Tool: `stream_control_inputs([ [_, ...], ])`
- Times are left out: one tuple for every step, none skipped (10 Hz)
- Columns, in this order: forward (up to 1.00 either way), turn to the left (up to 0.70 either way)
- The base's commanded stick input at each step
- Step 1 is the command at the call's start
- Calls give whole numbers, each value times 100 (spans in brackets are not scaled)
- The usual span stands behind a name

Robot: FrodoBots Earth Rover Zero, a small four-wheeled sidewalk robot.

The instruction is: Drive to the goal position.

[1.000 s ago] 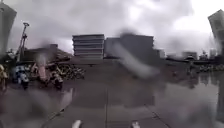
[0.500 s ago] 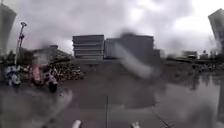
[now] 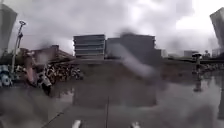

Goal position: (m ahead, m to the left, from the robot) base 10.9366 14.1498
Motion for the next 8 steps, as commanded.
stream_control_inputs([
  [70,0],
  [70,0],
  [70,0],
  [70,0],
  [70,0],
  [70,0],
  [70,0],
  [70,0],
])
